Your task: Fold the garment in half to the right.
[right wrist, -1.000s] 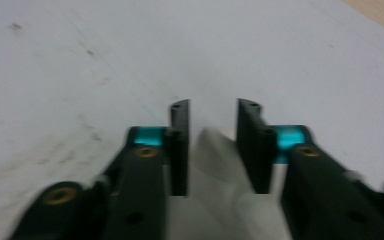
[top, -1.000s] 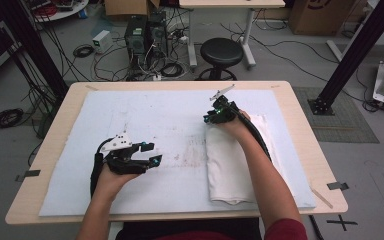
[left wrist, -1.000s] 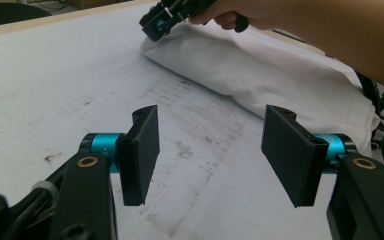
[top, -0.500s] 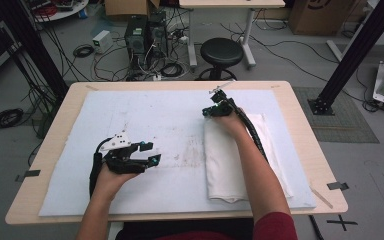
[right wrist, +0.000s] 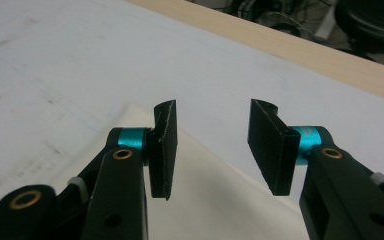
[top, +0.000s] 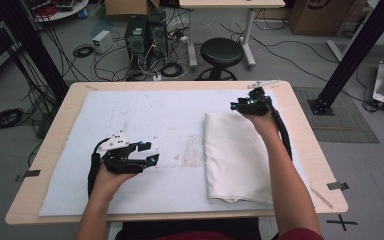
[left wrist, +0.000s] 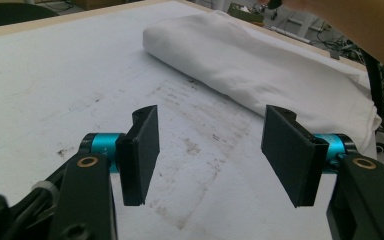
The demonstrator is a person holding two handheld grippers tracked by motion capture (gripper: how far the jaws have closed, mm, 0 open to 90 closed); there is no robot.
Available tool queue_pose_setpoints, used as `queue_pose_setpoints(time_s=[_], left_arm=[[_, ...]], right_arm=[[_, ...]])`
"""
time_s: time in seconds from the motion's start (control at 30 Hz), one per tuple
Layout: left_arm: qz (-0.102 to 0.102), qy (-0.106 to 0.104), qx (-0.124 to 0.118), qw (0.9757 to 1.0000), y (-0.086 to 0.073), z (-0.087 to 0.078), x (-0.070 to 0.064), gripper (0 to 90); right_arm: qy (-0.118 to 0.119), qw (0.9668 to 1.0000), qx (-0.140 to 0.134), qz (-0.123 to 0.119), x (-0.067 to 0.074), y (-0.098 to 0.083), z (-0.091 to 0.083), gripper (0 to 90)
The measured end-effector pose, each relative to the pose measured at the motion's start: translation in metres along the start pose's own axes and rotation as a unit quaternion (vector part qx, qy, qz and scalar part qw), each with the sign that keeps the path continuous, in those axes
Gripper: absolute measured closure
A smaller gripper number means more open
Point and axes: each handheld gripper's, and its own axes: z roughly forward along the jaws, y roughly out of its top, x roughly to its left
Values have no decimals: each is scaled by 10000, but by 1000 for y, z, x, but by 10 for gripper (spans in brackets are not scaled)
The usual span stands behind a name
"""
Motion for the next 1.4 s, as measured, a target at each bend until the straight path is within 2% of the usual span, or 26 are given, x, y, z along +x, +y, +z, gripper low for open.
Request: queue_pose_setpoints(time_s=[0.07, 0.17, 0.23, 0.33, 0.37, 0.43, 0.5, 0.57, 0.6, 0.63, 0.7, 0.83, 0.93, 1.0, 1.07, 1.2, 1.33, 1.4], left_arm=[[-13, -9, 19, 10000, 0, 2, 0, 403], [-3, -12, 64, 10000, -1, 5, 0, 403], [-13, -20, 83, 10000, -1, 7, -1, 403], [-19, -25, 119, 9999, -2, 10, -1, 403], [-18, -36, 139, 9999, -2, 10, -1, 403], [-18, -34, 153, 9999, -3, 12, -1, 403], [-21, -32, 157, 9999, -3, 12, 0, 403], [-28, -17, 149, 9999, -3, 11, 0, 403], [-31, -8, 149, 9999, -3, 11, 1, 403], [-43, -3, 157, 9999, -3, 11, 1, 403], [-52, 0, 157, 9999, -4, 11, 1, 403], [-37, -4, 160, 9999, -4, 11, 1, 403], [-39, -4, 161, 9999, -4, 11, 0, 403], [-29, -13, 162, 9999, -4, 10, 1, 403], [-29, 0, 162, 9999, -4, 10, 1, 402], [-41, 13, 151, 9999, -4, 9, 2, 403], [-53, 47, 114, 9999, -4, 8, 4, 399], [-66, 71, 104, 9999, -4, 7, 4, 398]], right_arm=[[-200, 9998, -13, 82, -13, -11, -9, 561], [-464, 9984, -8, 328, -31, -28, -21, 561], [-663, 9965, 39, 499, -44, -39, -26, 562], [-824, 9926, 140, 880, -62, -57, -27, 578], [-832, 9910, 154, 1041, -67, -62, -26, 593], [-677, 9876, 170, 1406, -77, -71, -22, 646], [-536, 9861, 206, 1559, -81, -76, -16, 732], [-393, 9879, 177, 1490, -79, -75, -13, 853], [-468, 9896, 201, 1349, -77, -73, -12, 884], [-548, 9911, 214, 1197, -74, -70, -11, 890], [-521, 9924, 164, 1102, -72, -65, -11, 895], [-778, 9916, -7, 1034, -74, -59, -17, 897], [-841, 9904, 157, 1083, -78, -64, -15, 895], [-940, 9891, 274, 1098, -79, -68, -12, 878], [-1076, 9879, 323, 1074, -80, -71, -12, 817], [-954, 9881, 83, 1202, -80, -72, -22, 749], [-701, 9913, -127, 1106, -70, -71, -34, 619], [-604, 9931, -193, 986, -62, -70, -37, 559]])
